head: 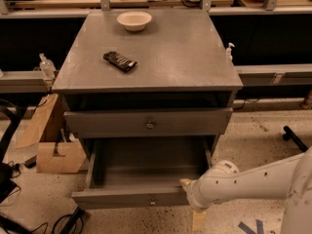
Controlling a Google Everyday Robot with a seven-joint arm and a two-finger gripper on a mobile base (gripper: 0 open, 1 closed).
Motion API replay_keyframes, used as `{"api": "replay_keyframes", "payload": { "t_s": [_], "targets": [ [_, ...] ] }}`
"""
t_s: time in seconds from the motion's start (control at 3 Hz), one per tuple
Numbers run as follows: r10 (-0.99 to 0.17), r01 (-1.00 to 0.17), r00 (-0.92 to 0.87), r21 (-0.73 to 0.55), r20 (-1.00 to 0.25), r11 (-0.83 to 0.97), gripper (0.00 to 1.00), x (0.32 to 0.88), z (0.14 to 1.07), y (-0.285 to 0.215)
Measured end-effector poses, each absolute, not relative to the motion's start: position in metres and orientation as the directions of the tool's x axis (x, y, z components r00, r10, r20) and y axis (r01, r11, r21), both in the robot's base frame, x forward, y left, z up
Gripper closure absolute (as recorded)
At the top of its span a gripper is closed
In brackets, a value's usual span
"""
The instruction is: Open middle drawer
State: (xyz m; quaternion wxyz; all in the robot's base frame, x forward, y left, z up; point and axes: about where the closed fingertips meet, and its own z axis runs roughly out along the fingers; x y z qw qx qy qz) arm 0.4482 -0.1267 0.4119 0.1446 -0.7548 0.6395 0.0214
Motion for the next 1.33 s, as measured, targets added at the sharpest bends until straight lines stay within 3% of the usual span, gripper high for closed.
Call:
{"api": "replay_keyframes", "payload": {
  "t_s": [0.33, 0.67, 1.33],
  "targets": [
    [-0.961, -0.972, 0.182, -0.183, -0.208, -0.145, 0.00, 0.445, 0.417, -0.126],
    [-0.965, -0.964, 0.223, -0.178, -0.137, -0.197, 0.10, 0.451, 0.442, -0.118],
    [-0.954, -0.926, 0.300, -0.238, 0.010, -0.294, 0.52, 0.514, 0.519, -0.095]
  ]
}}
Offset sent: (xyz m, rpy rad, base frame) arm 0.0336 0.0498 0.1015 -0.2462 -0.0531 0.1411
